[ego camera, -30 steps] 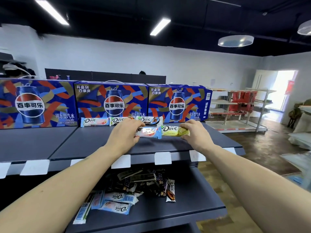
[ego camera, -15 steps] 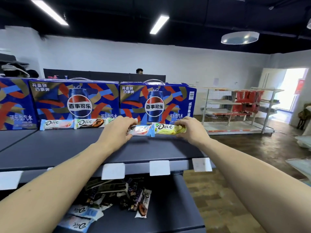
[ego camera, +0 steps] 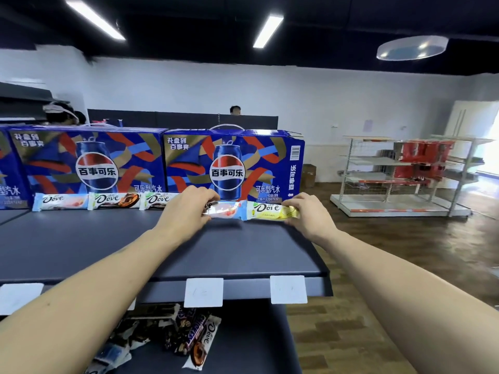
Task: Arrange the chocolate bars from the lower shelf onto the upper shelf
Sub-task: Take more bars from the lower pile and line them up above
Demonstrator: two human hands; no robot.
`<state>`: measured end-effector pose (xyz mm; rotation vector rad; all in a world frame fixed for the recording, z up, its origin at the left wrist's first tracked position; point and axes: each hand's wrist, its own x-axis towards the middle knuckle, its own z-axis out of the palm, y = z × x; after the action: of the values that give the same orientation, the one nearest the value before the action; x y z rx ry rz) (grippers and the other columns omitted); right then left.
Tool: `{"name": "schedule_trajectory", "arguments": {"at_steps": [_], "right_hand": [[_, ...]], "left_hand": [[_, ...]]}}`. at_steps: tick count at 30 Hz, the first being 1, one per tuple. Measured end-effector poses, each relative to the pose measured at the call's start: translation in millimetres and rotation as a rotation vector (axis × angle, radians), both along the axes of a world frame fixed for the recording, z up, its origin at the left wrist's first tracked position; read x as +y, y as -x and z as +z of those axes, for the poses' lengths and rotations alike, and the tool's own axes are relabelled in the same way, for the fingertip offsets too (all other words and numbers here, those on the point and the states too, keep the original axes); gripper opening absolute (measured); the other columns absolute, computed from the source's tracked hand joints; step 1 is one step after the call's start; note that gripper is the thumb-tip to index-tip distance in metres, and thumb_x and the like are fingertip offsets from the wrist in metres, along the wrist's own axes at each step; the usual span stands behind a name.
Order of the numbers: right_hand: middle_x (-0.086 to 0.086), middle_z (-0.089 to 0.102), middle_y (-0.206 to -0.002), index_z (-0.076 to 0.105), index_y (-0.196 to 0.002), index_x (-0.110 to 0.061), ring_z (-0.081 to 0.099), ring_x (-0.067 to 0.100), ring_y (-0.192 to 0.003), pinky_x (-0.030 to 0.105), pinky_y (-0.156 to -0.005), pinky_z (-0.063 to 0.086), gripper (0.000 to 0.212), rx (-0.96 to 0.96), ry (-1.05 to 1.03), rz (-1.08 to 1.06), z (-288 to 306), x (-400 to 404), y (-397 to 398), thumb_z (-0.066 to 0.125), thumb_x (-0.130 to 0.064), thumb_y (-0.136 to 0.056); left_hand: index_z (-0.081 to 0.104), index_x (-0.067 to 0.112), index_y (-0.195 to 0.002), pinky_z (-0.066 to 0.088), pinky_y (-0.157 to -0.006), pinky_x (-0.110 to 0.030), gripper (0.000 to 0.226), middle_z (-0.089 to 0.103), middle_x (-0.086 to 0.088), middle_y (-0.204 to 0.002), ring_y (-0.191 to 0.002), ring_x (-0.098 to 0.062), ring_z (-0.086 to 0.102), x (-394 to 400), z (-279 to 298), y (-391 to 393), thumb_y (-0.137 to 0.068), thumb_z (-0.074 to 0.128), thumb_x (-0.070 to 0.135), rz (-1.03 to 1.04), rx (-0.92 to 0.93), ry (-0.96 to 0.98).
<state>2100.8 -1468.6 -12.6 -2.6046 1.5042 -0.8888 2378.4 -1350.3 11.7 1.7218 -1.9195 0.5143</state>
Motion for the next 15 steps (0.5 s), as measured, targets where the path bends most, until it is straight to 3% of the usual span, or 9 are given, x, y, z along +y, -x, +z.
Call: {"name": "schedule_trajectory", "arguments": {"at_steps": [15], "right_hand": [[-0.006, 0.054, -0.125, 0.060, -0.128, -0.029, 0.042, 0.017, -0.123, 0.033, -0.092, 0.049, 0.046, 0.000, 0.004, -0.042, -5.8, -66.2, -21.8, 0.074, -0.031, -0.084]], "left_hand": [[0.056, 0.031, -0.116, 0.044, -0.075, -0.029, 0.036, 0.059, 0.012, -0.112, -0.105, -0.014, 0.049, -69.2, -3.0, -16.9, -0.083, 0.067, 0.022, 0.000, -0.064, -0.009]]}}
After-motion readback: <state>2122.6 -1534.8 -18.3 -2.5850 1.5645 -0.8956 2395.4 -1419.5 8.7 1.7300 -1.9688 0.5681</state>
